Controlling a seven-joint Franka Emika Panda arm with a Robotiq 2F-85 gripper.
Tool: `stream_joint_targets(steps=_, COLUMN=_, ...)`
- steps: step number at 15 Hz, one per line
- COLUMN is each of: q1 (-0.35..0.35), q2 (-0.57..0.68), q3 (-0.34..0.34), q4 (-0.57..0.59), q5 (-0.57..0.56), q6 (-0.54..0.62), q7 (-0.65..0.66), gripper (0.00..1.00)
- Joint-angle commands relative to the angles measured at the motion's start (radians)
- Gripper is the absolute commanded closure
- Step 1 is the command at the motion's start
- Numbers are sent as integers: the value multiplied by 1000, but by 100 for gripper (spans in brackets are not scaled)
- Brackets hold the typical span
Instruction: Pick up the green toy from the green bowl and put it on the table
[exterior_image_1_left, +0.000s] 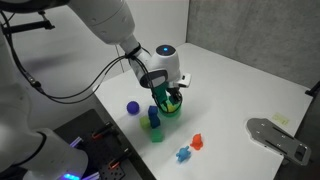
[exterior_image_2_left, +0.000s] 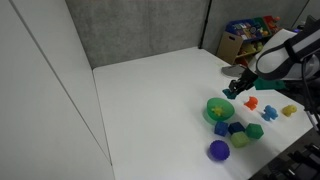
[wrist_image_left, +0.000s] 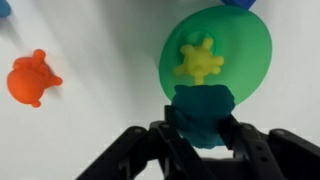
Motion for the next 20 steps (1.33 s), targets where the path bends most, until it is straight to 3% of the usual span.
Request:
stream_joint_targets(steps=1, q1=-64, q2=-47, q3=-34, q4=-36, q5=22, q6=-18, q7=-81, gripper=79)
stream_joint_targets(steps=7, q1=-87, q2=-44, q3=-178, q4=-49, q5=-39, q6=-54, q7=-127, gripper=79)
stream_joint_targets(steps=8, q1=-80, q2=-42, q3=-198, q4=-54, q5=-55, q6=-59, q7=-133, gripper=29)
stream_joint_targets(steps=9, q1=-79, q2=-40, q3=-211, q4=-57, q5=-66, q6=-68, q7=-141, gripper=29)
stream_joint_targets(steps=13, q1=-64, q2=-37, q3=-242, q4=-68, q5=-117, q6=-96, q7=-145, gripper=1)
stream_joint_targets(steps=20, q1=-62, q2=-151, q3=-220, q4=-68, q5=-110, q6=-335, q7=-219, gripper=0)
